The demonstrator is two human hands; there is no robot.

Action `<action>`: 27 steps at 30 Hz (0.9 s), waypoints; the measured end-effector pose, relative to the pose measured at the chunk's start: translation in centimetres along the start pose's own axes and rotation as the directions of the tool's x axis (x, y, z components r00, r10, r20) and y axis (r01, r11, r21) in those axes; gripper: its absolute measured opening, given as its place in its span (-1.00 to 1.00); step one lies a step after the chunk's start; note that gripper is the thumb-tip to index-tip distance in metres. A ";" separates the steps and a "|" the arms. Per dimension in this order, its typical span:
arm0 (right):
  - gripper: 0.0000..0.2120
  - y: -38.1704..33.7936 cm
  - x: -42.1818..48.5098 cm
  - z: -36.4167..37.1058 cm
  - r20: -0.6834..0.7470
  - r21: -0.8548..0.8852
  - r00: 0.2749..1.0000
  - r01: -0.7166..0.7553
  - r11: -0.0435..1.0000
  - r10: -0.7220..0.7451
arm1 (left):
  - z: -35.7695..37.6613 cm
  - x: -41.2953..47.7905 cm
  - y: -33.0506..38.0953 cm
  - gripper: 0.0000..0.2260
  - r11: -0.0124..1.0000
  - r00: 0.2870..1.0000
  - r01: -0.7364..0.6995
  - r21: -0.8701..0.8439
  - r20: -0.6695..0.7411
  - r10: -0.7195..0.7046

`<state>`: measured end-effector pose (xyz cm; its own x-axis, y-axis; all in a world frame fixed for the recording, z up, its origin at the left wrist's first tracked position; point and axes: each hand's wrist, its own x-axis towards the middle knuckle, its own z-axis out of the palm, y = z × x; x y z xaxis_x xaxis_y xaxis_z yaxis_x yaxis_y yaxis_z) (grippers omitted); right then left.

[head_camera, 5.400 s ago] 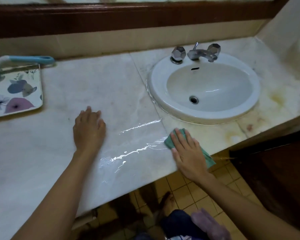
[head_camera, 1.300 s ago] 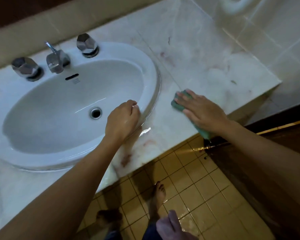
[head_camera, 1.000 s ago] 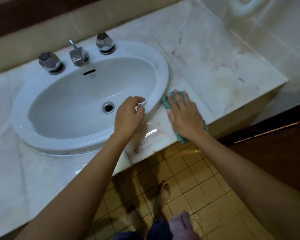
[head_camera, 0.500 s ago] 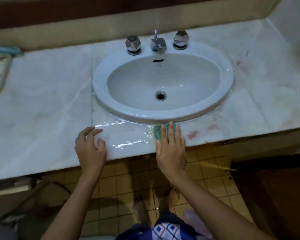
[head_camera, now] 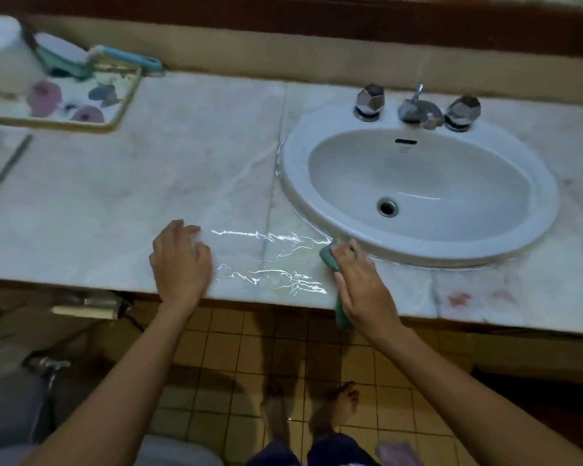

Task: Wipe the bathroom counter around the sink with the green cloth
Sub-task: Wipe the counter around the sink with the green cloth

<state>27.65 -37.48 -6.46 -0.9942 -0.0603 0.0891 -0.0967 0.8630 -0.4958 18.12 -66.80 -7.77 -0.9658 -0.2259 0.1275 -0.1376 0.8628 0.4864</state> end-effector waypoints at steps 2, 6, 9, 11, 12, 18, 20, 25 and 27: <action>-0.50 -1.4 2.8 1.3 0.056 -0.124 0.998 0.022 0.992 -0.015 | 0.0 0.0 0.1 -0.70 1.000 1.000 0.006 -0.009 -0.016 -0.006; -0.50 -4.0 7.1 3.6 0.126 -0.252 0.992 0.008 0.968 0.025 | 0.0 0.2 -0.2 -0.69 1.000 1.000 0.000 -0.009 -0.023 0.000; -0.49 -6.8 9.6 4.9 0.234 -0.246 0.972 0.035 0.969 0.024 | 0.1 0.3 -0.2 -0.69 1.000 1.000 -0.005 -0.001 -0.024 0.005; -0.48 -8.9 10.3 6.0 0.310 -0.247 0.949 0.142 0.959 -0.061 | 0.1 0.3 -0.4 -0.69 1.000 0.999 -0.020 0.001 -0.033 0.020; -0.48 -9.7 10.2 6.5 0.332 -0.243 0.936 0.205 0.948 -0.117 | 0.1 0.3 -0.4 -0.70 1.000 0.999 -0.030 -0.001 -0.031 0.030; -0.51 -10.3 6.6 7.3 0.376 -0.139 0.833 0.483 0.865 -0.405 | -0.1 0.2 -0.9 -0.71 0.996 0.999 -0.042 -0.076 -0.020 0.041; -0.54 -9.4 5.1 6.8 0.385 -0.097 0.797 0.537 0.838 -0.466 | -0.1 0.1 -1.0 -0.69 0.996 0.999 -0.037 -0.085 -0.009 0.036; -0.59 -6.7 2.1 3.9 0.417 0.058 0.787 0.477 0.877 -0.455 | -0.4 0.1 0.1 -0.70 0.995 0.998 0.060 -0.084 0.017 -0.059; -0.61 -5.0 0.6 2.4 0.399 0.147 0.850 0.311 0.939 -0.344 | -0.4 -0.6 2.4 -0.79 0.976 0.992 0.127 -0.177 0.025 -0.125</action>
<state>27.43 -43.03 -5.99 -0.8303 -0.5485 -0.0988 -0.4072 0.7181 -0.5644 18.45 -64.77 -6.38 -0.9462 -0.3205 0.0441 -0.2184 0.7334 0.6437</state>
